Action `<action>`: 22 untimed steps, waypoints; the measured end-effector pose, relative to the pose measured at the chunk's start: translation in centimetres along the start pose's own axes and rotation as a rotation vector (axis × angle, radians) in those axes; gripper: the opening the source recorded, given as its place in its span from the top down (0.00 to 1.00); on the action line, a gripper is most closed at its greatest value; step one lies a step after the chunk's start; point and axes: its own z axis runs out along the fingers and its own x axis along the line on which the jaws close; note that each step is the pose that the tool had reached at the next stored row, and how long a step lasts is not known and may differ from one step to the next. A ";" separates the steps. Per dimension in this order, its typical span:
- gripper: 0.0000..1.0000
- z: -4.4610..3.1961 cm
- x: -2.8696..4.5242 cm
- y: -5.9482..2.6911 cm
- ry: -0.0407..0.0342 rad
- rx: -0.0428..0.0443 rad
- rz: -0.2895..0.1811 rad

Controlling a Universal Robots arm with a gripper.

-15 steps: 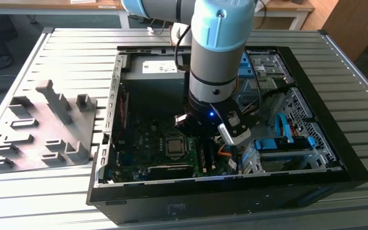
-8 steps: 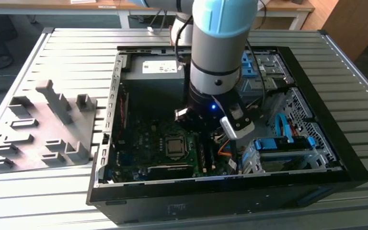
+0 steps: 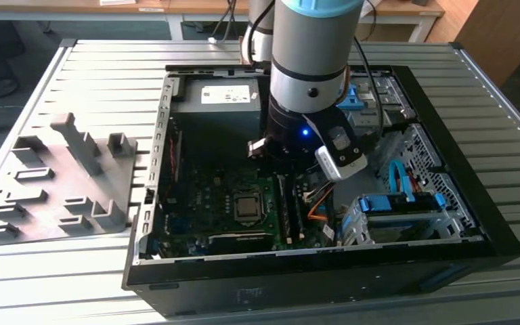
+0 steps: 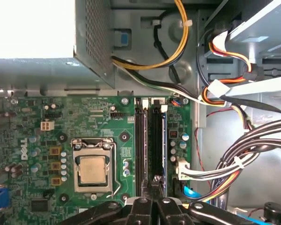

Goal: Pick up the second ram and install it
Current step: 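Insert the second ram into the second slot, then press down the second ram until it locks into place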

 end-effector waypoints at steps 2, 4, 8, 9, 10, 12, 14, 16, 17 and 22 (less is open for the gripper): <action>0.90 0.01 0.00 0.00 -0.0001 -0.0003 0.000; 0.90 -0.01 0.00 0.00 0.0000 -0.0001 0.000; 0.90 -0.02 0.00 0.00 0.0000 0.0000 0.000; 0.90 -0.02 0.00 0.00 -0.0001 0.0000 0.000; 0.90 -0.02 0.00 0.00 0.0000 0.0000 0.000; 0.90 -0.03 0.00 0.00 -0.0001 0.0000 0.000; 0.90 -0.02 0.00 0.02 0.0000 0.0002 0.000; 0.90 0.06 0.02 0.22 0.0000 -0.0002 0.000; 0.90 0.17 0.03 0.49 0.0001 -0.0005 0.000; 0.90 1.00 0.09 2.26 0.0000 -0.0010 0.000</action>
